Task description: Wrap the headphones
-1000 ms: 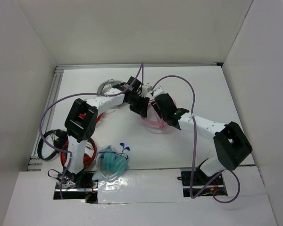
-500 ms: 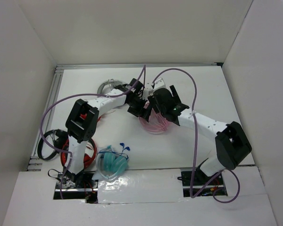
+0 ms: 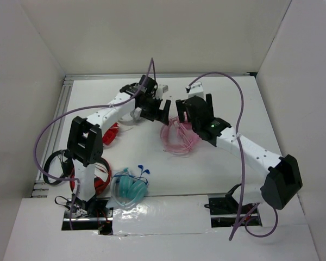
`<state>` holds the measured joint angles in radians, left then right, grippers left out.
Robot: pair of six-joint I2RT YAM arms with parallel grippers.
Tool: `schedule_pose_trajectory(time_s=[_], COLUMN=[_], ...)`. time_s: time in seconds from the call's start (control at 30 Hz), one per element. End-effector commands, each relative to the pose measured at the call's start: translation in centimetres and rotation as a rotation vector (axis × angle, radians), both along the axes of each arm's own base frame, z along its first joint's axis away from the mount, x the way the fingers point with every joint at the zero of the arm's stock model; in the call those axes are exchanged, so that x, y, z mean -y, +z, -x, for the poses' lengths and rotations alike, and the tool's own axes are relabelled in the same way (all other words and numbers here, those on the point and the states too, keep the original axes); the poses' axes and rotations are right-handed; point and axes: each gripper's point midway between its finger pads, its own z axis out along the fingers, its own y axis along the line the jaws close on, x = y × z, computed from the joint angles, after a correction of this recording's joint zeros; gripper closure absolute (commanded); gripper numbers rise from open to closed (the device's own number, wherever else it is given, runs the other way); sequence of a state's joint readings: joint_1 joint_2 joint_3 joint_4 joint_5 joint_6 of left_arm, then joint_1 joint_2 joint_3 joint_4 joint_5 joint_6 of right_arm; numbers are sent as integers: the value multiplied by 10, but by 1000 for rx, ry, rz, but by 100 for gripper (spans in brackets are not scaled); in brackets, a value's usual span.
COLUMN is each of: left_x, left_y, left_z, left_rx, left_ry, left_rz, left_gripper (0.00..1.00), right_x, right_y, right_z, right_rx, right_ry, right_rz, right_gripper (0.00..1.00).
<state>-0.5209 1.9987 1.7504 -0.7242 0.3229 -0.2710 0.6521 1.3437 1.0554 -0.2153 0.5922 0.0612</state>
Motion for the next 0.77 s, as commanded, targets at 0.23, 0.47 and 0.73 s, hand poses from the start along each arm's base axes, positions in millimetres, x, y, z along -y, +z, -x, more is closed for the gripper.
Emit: schedule_pose_trajectory(time_s=[0.23, 0.47, 0.73], left_x=[-25, -42, -51], left_y=[120, 165, 160], left_z=[-13, 27, 70], left_rx=[138, 285, 235], left_ry=[139, 244, 348], left_rz=[199, 246, 177], left_gripper=[1, 1, 1], right_x=[3, 31, 43], right_y=[48, 54, 78], right_z=[14, 31, 59], right_rx=[52, 77, 160], right_ry=[-58, -100, -59], right_rz=[-495, -651, -705], right_gripper=[0, 0, 0])
